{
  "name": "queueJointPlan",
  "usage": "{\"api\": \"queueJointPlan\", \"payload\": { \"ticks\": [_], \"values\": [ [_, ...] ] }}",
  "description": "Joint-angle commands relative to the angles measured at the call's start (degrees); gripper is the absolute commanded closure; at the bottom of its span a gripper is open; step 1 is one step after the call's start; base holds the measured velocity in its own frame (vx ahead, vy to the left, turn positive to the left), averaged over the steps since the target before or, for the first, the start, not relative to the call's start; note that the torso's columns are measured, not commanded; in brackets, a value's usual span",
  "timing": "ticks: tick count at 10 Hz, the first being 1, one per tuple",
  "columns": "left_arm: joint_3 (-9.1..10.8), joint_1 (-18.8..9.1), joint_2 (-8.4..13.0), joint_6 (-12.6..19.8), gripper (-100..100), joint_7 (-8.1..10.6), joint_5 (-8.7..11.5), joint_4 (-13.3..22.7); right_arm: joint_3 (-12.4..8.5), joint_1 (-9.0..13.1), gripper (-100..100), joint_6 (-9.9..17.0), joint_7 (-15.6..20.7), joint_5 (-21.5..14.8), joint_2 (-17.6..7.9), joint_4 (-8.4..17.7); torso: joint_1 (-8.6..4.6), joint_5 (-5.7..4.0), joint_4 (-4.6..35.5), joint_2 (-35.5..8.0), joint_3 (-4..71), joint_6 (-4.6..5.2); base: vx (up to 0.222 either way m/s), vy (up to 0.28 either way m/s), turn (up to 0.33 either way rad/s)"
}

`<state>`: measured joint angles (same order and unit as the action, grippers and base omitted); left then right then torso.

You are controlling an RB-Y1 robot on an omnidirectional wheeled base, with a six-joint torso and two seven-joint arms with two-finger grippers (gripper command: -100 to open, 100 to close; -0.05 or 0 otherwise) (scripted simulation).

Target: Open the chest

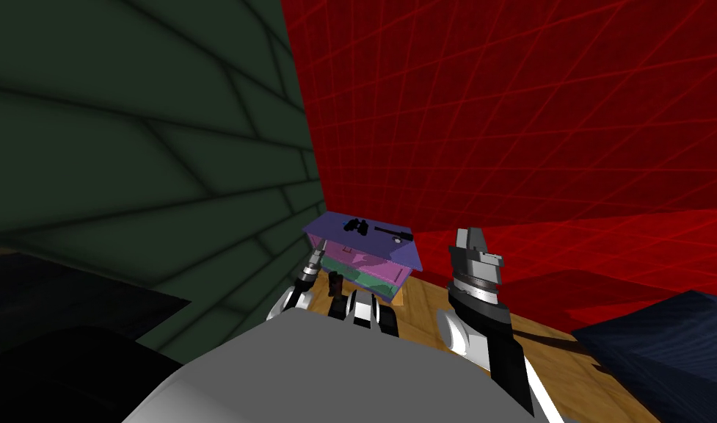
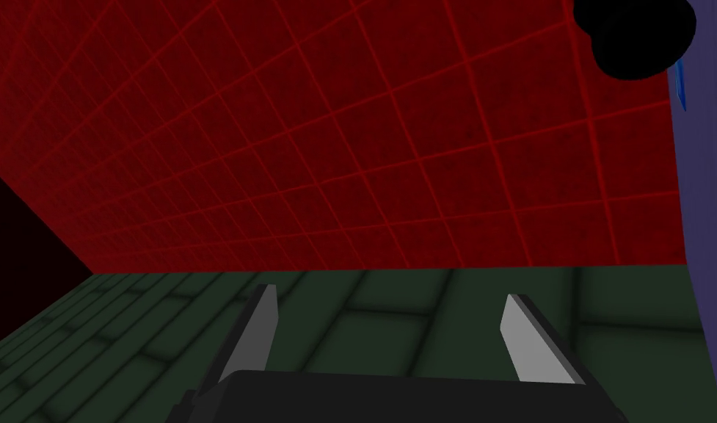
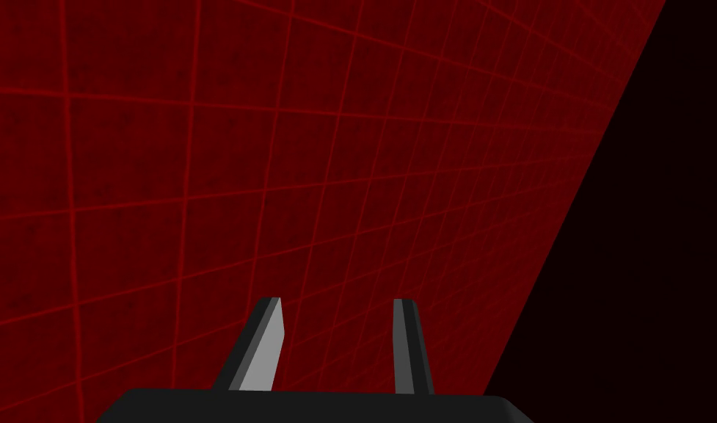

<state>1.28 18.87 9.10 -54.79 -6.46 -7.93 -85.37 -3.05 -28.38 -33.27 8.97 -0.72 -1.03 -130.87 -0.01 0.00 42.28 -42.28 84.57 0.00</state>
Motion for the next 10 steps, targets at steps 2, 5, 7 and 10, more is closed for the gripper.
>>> {"api": "queueJointPlan", "payload": {
  "ticks": [2, 5, 7, 10],
  "values": [
    [-0.25, -1.0, -0.1, -1.9, -100, -0.52, -0.6, 5.1, 0.0, 0.0, 0, 0.0, 0.0, 0.0, 0.0, 0.0, 0.0, 0.0, 0.0, 0.0, 0.0, 0.0, 0.042, -0.008, -0.002],
    [-0.45, -2.1, -0.2, -3.9, -100, -0.97, -1.2, 10.2, 0.0, 0.0, 0, 0.0, 0.0, 0.0, 0.0, 0.0, -0.03, -0.01, 0.0, -0.1, 0.0, -0.01, 0.015, -0.02, 0.011],
    [-0.56, -2.6, -0.3, -4.9, -100, -1.22, -1.5, 13.0, 0.0, 0.0, 0, 0.0, 0.0, 0.0, 0.0, 0.0, 0.0, 0.0, 0.0, 0.0, 0.0, 0.0, 0.013, -0.024, 0.007],
    [-0.79, -3.8, -0.4, -7.1, -100, -1.73, -2.2, 17.9, 0.0, 0.0, 0, 0.0, 0.0, 0.0, 0.0, 0.0, 0.02, 0.01, 0.0, 0.0, 0.0, 0.0, 0.011, -0.021, 0.0]
  ]
}}
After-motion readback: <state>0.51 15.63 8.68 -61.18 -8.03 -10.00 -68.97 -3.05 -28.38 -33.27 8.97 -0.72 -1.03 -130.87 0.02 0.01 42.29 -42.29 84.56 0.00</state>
